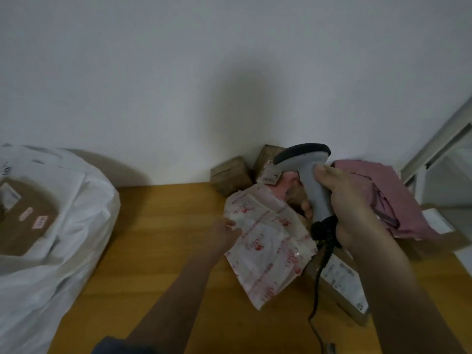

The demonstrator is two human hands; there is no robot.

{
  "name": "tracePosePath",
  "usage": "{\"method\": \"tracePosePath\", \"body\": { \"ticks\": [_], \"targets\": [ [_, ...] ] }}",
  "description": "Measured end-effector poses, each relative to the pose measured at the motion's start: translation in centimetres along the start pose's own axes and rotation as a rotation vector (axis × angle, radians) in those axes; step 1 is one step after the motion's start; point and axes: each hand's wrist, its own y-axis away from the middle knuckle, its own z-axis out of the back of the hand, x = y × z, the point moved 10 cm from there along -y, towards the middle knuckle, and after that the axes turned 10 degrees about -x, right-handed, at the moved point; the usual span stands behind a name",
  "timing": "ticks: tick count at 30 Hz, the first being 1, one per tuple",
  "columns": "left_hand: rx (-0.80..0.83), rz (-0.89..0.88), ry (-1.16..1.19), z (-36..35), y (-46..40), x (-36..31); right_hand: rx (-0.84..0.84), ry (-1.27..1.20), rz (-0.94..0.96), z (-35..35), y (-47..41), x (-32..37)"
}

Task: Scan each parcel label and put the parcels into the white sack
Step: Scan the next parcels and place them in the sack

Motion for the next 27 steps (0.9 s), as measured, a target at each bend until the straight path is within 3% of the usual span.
{"method": "tracePosePath", "body": {
  "ticks": [6, 10, 14, 19, 23, 27],
  "targets": [
    [0.181, -0.147, -0.256, -11.6, 1.9, 1.9, -0.046, -0.019, -0.137, 6.3, -3.9, -2.1],
    [0.280, -0.175, -0.310, -16.6, 3.1, 4.4, -0.058, 0.062, -0.094, 8.4, -5.5, -2.6],
    [0.073, -0.255, -0.491, -16.9, 3.1, 4.8, -0.043, 0.089, -0.141, 9.4, -5.9, -3.8],
    [-0.088, -0.344, -0.468, -15.6, 2.7, 4.0, -0.033, 0.095, -0.181, 9.7, -5.8, -4.6],
    [-0.205, -0.317, -0.327, -12.3, 2.7, 2.8, -0.029, 0.130, -0.158, 8.7, -6.0, -4.4],
    [-0.218, -0.333, -0.086, -8.3, 3.0, 1.7, -0.043, 0.111, -0.148, 6.8, -5.2, -3.9]
  ]
}}
